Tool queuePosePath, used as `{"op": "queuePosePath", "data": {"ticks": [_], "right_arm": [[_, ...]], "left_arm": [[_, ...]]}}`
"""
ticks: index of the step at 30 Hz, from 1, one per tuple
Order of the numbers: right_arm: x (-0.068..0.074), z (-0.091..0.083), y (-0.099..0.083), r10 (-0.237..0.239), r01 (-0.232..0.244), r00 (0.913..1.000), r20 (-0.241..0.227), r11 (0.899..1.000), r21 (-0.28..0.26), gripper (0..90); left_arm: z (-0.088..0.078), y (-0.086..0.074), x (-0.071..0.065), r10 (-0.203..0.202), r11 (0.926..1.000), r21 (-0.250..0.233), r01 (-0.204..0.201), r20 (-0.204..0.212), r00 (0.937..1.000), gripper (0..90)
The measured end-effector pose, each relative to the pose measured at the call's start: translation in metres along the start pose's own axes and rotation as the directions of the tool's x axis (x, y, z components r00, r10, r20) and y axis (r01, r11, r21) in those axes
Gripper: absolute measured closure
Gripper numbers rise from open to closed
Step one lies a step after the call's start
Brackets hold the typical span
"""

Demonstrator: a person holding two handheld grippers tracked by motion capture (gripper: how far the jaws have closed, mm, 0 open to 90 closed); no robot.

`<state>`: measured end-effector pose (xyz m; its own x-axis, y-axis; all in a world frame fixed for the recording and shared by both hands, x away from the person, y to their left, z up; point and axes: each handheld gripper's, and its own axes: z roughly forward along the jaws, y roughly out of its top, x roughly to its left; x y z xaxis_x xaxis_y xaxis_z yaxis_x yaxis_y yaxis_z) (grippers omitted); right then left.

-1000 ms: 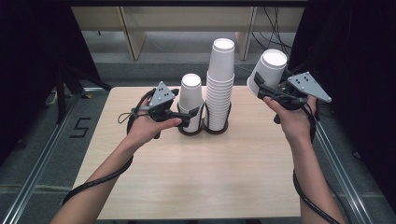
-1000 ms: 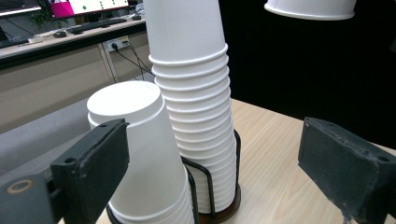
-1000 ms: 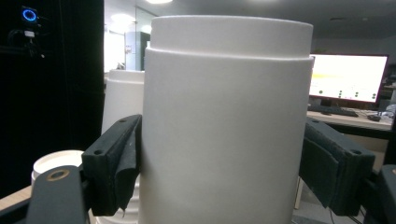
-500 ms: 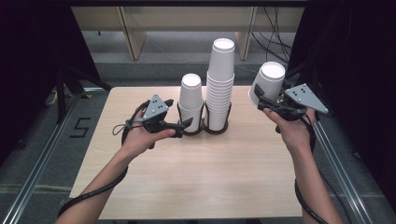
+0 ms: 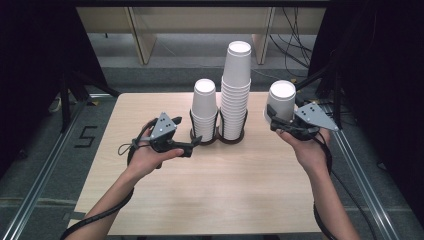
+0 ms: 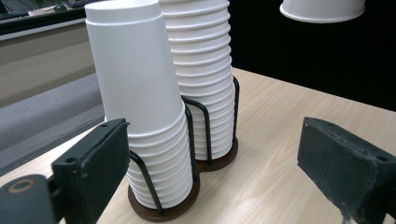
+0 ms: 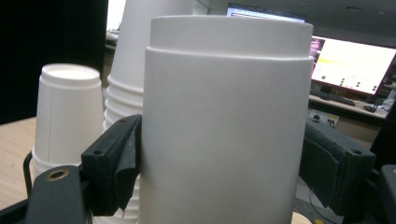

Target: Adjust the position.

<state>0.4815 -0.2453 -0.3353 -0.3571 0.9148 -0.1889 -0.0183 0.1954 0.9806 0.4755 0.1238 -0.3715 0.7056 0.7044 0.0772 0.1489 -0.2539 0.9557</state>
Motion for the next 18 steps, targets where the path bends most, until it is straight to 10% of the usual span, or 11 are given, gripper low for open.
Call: {"op": "queuePosePath", "data": {"ticks": [18], "right_arm": [[0.018, 0.001, -0.040, -0.217, 0.222, 0.9746, -0.055, 0.968, 0.113, 20.4]], "left_arm": [[0.004, -0.018, -0.007, -0.010, 0.9992, 0.039, 0.009, 0.020, 0.9997, 9.3]]}}
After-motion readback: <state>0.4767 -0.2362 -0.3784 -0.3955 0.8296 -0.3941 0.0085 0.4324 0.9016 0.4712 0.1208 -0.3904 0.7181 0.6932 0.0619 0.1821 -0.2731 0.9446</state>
